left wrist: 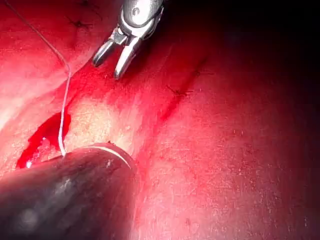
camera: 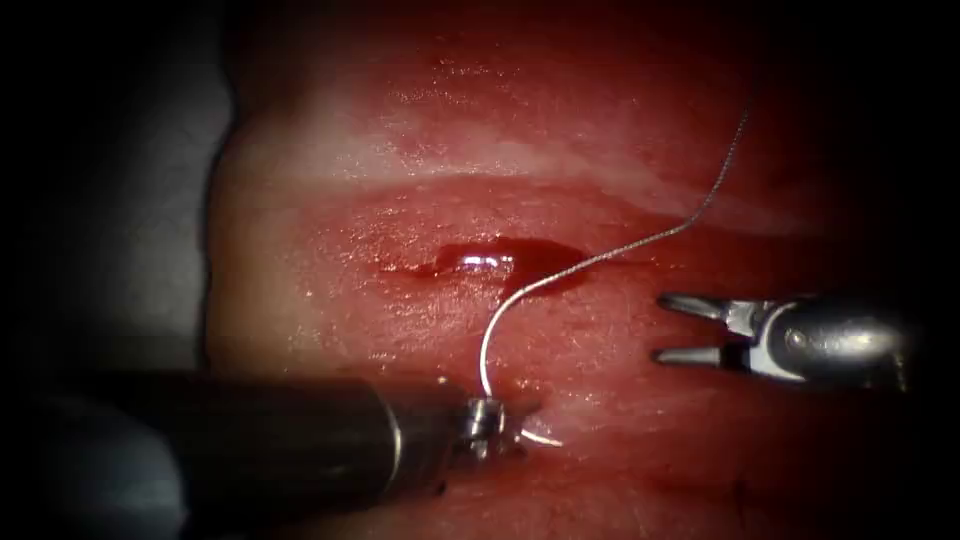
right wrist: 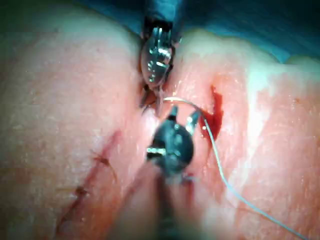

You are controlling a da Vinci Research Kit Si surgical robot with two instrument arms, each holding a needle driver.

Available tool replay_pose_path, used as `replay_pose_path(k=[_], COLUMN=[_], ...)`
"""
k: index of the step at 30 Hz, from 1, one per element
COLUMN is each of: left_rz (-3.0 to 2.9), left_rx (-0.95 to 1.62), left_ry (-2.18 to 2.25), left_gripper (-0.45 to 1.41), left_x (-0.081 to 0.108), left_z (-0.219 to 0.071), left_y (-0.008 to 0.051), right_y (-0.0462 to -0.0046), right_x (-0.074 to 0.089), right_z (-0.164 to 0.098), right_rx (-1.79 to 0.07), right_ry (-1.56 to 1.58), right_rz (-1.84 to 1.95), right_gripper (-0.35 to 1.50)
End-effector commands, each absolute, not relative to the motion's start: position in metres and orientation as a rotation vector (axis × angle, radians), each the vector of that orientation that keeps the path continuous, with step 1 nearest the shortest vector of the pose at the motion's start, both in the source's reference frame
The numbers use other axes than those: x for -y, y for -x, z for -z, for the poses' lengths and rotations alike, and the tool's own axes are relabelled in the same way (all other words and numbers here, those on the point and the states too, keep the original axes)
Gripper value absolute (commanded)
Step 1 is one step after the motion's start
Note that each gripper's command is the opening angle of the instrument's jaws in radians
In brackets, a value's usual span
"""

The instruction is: Wound Closure

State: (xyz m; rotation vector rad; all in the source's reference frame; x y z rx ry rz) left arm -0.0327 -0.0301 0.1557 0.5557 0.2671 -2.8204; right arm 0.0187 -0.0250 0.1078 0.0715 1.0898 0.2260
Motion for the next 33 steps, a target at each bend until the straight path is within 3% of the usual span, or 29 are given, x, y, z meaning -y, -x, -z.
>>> replay_pose_path(k=[1, 5, 8, 9, 10, 11, 24, 26, 33], left_rz=[2.818, 2.819, 2.821, 2.823, 2.824, 2.824, 2.585, 2.526, 2.347], left_rx=[-0.275, -0.270, -0.269, -0.269, -0.270, -0.271, -0.382, -0.378, -0.377], left_ry=[-0.559, -0.556, -0.555, -0.554, -0.555, -0.555, -1.077, -1.168, -1.505], left_gripper=[0.43, 0.32, 0.11, 0.01, -0.34, -0.45, -0.45, -0.45, -0.45], left_x=[0.0315, 0.0321, 0.0321, 0.0321, 0.0322, 0.0322, 0.0281, 0.0271, 0.0248], left_z=[-0.1566, -0.1570, -0.1571, -0.1571, -0.1569, -0.1568, -0.1510, -0.1497, -0.1471], left_y=[0.0332, 0.0333, 0.0335, 0.0336, 0.0337, 0.0337, 0.0321, 0.0312, 0.0275], right_y=[-0.0192, -0.0192, -0.0192, -0.0192, -0.0192, -0.0192, -0.0197, -0.0198, -0.0199], right_x=[0.0259, 0.0259, 0.0259, 0.0258, 0.0258, 0.0259, 0.0251, 0.0245, 0.0227], right_z=[-0.1083, -0.1083, -0.1084, -0.1084, -0.1084, -0.1084, -0.1081, -0.1082, -0.1090], right_rx=[-1.090, -1.090, -1.090, -1.092, -1.092, -1.092, -1.088, -1.106, -1.259], right_ry=[-0.077, -0.077, -0.077, -0.075, -0.075, -0.071, -0.159, -0.189, -0.270], right_rz=[-0.226, -0.226, -0.226, -0.228, -0.228, -0.222, -0.355, -0.369, -0.461], right_gripper=[0.33, 0.33, 0.31, 0.31, 0.31, 0.31, 0.10, 0.01, 0.01])
